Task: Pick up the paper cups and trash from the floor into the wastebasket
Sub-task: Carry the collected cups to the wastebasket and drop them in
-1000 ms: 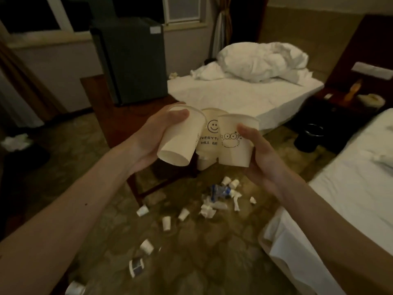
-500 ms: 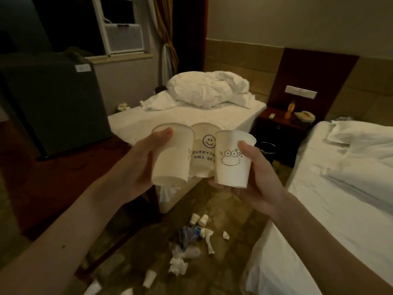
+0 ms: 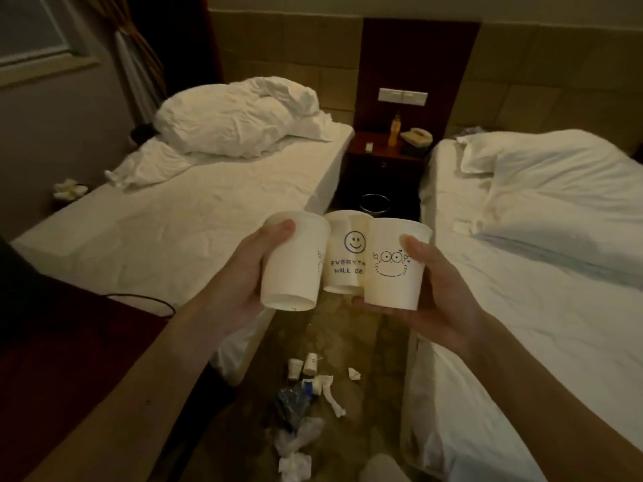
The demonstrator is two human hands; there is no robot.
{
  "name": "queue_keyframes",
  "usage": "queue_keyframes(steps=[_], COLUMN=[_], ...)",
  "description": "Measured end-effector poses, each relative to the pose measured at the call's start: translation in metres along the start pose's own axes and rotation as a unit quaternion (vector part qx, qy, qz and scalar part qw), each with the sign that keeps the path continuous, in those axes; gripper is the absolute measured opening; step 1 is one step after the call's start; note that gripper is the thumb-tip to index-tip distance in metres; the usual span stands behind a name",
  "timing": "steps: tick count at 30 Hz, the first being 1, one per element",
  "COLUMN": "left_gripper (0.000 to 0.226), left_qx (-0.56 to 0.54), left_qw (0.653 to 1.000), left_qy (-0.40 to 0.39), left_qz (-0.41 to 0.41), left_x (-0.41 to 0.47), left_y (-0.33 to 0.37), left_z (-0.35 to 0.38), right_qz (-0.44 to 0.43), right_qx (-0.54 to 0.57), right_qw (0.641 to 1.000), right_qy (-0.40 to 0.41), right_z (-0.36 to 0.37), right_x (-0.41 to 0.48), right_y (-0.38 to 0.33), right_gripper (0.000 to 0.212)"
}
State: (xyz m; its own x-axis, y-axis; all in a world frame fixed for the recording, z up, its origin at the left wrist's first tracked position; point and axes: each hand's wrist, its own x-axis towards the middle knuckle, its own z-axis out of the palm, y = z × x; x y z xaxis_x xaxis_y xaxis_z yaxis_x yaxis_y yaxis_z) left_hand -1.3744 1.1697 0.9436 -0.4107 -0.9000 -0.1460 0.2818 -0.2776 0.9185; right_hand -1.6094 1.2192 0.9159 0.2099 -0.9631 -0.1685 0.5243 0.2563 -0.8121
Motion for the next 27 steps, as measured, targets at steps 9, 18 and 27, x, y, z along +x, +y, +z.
queue_keyframes(steps=[9, 18, 27], left_gripper=[0.054, 0.051, 0.047], left_qx=[0.055, 0.064, 0.044], left_qw=[0.989, 0.987, 0.989], left_qy=[-0.081, -0.033, 0.023], left_qz=[-0.112, -0.146, -0.139], left_x=[0.156, 0.335, 0.465], left_y=[-0.036, -0.054, -0.056], left_z=[-0.009, 0.008, -0.011], right_qz=[0.033, 0.061, 0.112], right_qx=[0.018, 0.021, 0.036], right_qw=[0.999, 0.997, 0.992], right_qy=[0.031, 0.038, 0.051], right_z=[-0.098, -0.201, -0.25], right_x=[0.117, 0.263, 0.377], right_y=[-0.012, -0.075, -0.104], right_gripper=[0.099, 0.062, 0.086])
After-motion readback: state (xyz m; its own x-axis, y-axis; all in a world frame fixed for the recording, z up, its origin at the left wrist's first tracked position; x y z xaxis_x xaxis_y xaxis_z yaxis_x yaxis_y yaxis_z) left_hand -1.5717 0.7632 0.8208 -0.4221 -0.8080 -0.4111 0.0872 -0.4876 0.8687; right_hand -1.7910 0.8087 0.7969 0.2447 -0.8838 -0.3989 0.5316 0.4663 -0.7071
